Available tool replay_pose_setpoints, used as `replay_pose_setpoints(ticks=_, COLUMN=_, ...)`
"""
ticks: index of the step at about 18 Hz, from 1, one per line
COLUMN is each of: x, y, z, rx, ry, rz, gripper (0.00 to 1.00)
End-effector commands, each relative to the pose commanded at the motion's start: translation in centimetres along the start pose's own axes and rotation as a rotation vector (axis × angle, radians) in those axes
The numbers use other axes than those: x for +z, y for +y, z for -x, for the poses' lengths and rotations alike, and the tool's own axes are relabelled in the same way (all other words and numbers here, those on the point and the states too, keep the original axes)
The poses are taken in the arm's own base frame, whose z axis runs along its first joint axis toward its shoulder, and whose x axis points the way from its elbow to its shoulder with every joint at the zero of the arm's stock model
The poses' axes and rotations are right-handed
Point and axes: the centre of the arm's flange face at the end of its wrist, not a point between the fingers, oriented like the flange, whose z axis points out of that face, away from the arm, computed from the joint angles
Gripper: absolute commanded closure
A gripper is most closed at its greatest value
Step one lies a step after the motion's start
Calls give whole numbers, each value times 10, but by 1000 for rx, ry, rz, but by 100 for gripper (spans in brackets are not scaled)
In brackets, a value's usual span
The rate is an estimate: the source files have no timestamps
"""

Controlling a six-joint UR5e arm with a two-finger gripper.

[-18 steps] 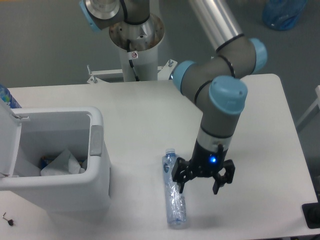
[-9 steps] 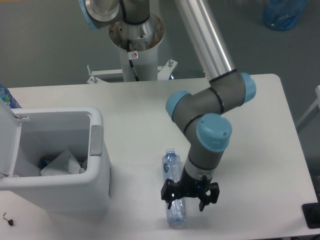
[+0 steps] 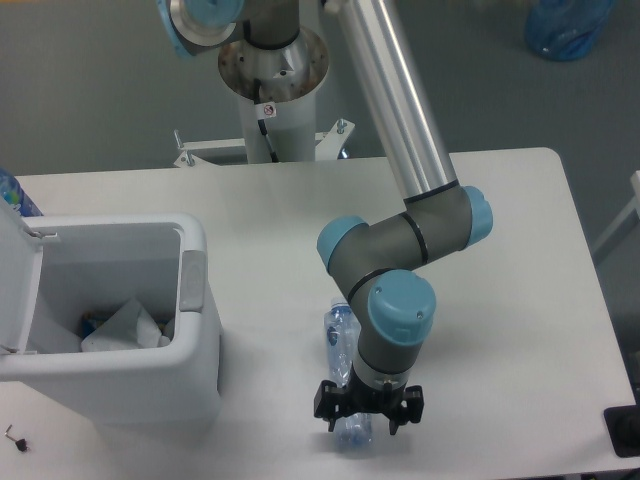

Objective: Place the trash in the trash can
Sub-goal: 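Lower onto the bottle's cap end and close the gripper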

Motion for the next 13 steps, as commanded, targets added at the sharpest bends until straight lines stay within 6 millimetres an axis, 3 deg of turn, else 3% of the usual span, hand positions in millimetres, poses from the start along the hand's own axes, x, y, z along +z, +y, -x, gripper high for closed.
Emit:
replay_pose_setpoints(ticks=8, x=9, y=3, z=-3, rx=3, ry=-7, rz=21, gripper=1)
replay_pose_setpoints(ticks=13, x=9, y=3, z=-5, rx=8, ry=-30, rz=31, gripper=24)
